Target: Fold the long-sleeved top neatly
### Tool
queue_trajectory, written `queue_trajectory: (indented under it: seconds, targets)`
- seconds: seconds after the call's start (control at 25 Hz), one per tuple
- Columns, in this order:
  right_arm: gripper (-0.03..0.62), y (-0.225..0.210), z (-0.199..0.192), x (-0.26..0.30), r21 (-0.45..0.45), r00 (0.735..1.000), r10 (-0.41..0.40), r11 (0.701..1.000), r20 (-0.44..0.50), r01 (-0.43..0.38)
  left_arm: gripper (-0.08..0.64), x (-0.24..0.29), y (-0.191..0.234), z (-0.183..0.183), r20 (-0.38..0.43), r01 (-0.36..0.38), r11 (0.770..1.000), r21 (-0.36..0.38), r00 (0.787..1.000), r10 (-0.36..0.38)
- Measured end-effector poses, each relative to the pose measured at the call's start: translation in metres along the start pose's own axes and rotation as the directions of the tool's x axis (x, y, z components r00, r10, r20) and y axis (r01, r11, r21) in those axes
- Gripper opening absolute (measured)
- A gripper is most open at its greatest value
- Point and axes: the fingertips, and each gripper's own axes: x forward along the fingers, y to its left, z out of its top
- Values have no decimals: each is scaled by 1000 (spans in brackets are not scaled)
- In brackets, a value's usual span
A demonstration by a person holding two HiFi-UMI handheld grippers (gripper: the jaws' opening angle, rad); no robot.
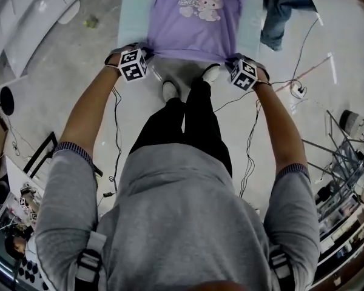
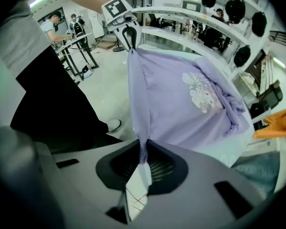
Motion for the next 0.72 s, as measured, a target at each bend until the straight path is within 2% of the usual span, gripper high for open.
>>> queue_trajectory:
  seconds: [0.24, 0.72]
  targets:
    - [44, 24, 4, -40, -14, 1000, -21, 1000, 12, 21, 55, -30, -35, 5, 12, 31, 999, 26, 999, -32]
    - [44, 45, 16, -95, 40, 1000, -9, 999, 29, 8, 55, -83, -61, 15, 35, 72, 997, -15, 997, -71]
